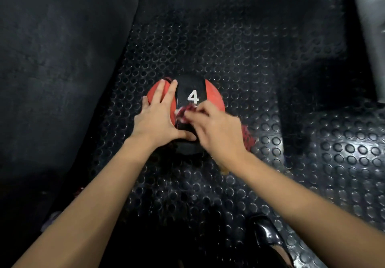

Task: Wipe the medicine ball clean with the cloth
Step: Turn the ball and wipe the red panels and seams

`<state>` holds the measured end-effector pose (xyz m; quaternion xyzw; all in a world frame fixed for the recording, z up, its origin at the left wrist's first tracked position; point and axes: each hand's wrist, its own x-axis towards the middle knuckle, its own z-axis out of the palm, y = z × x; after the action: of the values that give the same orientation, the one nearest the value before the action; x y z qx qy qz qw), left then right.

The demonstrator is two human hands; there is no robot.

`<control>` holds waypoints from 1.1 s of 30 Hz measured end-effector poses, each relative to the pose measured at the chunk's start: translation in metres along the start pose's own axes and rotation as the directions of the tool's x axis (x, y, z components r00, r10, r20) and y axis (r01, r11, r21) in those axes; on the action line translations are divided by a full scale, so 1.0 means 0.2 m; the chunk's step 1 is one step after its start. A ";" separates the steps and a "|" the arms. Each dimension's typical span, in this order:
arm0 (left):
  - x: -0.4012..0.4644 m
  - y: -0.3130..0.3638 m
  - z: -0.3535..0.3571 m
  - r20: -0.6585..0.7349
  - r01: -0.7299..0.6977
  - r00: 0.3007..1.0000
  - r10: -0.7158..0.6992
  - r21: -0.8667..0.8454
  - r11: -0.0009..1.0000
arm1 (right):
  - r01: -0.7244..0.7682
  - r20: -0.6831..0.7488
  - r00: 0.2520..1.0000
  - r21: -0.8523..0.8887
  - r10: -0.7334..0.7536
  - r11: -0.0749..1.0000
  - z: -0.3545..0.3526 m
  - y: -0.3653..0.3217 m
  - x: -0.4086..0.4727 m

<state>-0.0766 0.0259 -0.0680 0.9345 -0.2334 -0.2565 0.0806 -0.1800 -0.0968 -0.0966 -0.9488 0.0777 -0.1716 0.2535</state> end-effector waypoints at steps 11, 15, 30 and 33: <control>-0.03 -0.04 0.04 -0.053 0.016 0.998 -0.020 -0.062 0.998 | 0.099 0.080 0.992 -0.021 -0.097 0.995 0.00 -0.02 0.03; -0.04 -0.01 0.06 -0.061 0.046 0.997 -0.049 -0.040 0.998 | -0.240 0.009 0.971 -0.004 0.240 0.971 0.00 0.08 0.19; -0.06 -0.03 0.08 -0.114 0.128 0.984 -0.140 -0.108 0.986 | -0.330 -0.068 0.940 0.066 0.334 0.942 0.06 0.03 -0.03; -0.06 0.03 0.09 -0.124 0.170 0.975 -0.185 -0.122 0.978 | -0.445 -0.054 0.890 0.110 0.452 0.889 0.06 0.08 -0.14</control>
<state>-0.0982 0.0260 -0.0765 0.9608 -0.1282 -0.2118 0.1245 -0.2025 -0.0978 -0.1232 -0.8847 0.2966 -0.1489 0.3275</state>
